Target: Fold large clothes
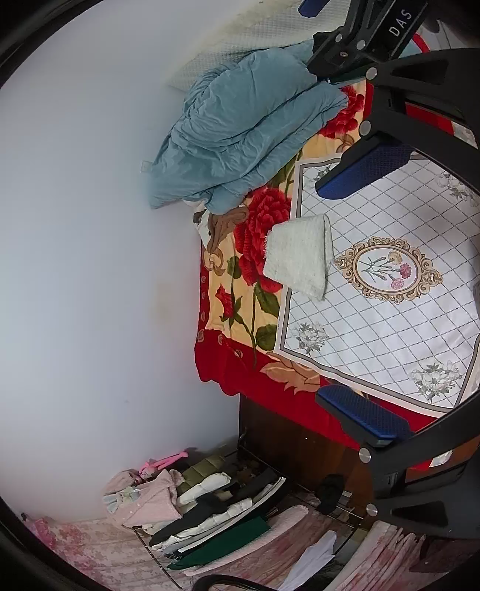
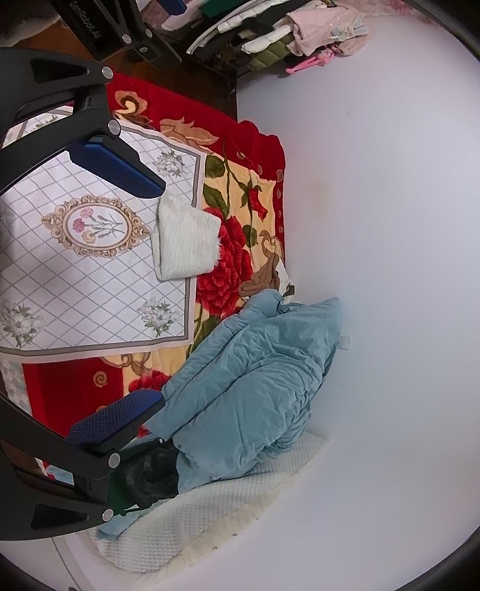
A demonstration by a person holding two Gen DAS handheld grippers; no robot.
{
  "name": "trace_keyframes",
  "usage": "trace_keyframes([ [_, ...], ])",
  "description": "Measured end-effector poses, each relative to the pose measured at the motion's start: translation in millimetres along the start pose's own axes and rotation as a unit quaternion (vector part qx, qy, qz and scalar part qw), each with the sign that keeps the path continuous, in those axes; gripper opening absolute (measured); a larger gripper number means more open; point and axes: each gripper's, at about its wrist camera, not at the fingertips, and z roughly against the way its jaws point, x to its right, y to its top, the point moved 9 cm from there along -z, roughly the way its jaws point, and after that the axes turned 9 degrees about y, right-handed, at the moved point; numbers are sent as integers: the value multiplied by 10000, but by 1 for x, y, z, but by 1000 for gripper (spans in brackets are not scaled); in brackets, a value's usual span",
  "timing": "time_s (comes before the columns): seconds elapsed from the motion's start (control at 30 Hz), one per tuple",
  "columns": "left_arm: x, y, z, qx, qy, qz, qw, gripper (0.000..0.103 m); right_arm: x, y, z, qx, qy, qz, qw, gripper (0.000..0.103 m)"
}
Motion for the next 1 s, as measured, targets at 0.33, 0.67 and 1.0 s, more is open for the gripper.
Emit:
trace_keyframes([
  [0.33,1,4,9,71,-31,21,10000,103,-2,2,2,39,46,1,10000,103],
  [0.67,-4,5,16,124,1,58,9999,103,-3,2,6,52,81,-15,10000,103],
  [1.0,-6,6,18,145,15,54,9999,103,-4,0,14,70,88,-33,9999,103],
])
